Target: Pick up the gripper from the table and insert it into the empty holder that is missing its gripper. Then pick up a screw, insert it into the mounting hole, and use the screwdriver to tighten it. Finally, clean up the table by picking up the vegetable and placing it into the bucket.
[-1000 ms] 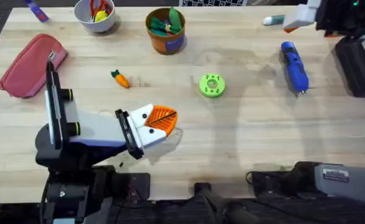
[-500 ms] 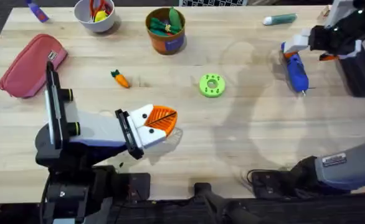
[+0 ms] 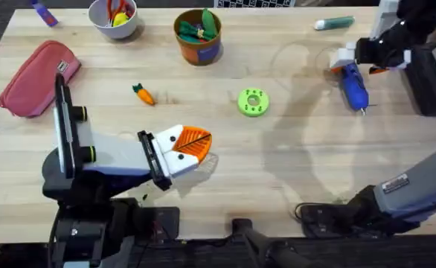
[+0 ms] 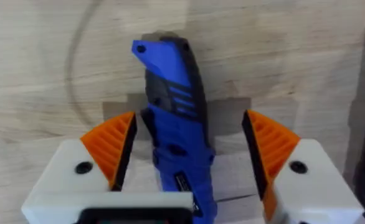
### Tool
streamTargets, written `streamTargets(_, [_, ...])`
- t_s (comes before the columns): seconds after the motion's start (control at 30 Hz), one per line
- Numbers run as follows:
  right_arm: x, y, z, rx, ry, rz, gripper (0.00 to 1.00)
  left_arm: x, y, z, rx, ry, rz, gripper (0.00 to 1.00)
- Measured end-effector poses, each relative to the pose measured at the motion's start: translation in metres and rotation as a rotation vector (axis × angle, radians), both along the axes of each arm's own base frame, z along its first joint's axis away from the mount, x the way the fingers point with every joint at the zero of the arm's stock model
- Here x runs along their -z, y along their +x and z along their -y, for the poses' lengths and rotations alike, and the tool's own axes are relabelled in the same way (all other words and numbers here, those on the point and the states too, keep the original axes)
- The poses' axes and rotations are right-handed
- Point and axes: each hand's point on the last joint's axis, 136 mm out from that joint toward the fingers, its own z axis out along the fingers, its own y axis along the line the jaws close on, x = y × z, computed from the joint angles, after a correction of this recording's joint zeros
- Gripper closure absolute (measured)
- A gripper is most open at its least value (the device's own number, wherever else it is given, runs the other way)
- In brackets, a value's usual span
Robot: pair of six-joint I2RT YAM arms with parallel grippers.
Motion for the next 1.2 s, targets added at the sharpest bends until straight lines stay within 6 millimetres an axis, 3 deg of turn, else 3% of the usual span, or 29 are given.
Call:
streamTargets(0.13, [0.011,0.0,0.0,-0.007,0.003,-0.02,0.117,0.0,0.0,0.0,0.0,0.0,0.0,0.995])
streamTargets(0.2, [0.014,0.0,0.0,-0.009,0.004,-0.026,0.223,0.0,0.0,0.0,0.0,0.0,0.0,0.995])
streamTargets(0.23, [0.015,0.0,0.0,-0.012,0.005,-0.029,0.308,0.0,0.0,0.0,0.0,0.0,0.0,0.995])
streamTargets(0.37, [0.017,0.001,0.0,-0.018,0.002,-0.035,0.844,0.0,0.0,0.0,0.0,0.0,0.0,0.995])
streamTargets(0.4, [0.017,0.002,0.001,-0.016,-0.004,-0.034,0.945,0.0,0.0,0.0,0.0,0.0,0.0,0.995])
streamTargets(0.43, [0.016,0.003,0.001,-0.014,-0.004,-0.032,0.977,0.0,0.0,0.0,0.0,0.0,0.0,0.995])
streamTargets(0.93, [0.008,0.003,-0.01,-0.04,0.001,-0.057,0.978,0.0,0.0,0.0,0.0,0.0,0.0,0.995])
streamTargets(1.07, [-0.019,0.016,-0.022,-0.072,-0.007,-0.021,0.978,0.0,0.0,0.0,0.0,0.0,0.0,0.995])
streamTargets(1.2, [-0.072,0.033,-0.041,-0.103,-0.027,0.096,0.978,0.0,0.0,0.0,0.0,0.0,0.0,0.995])
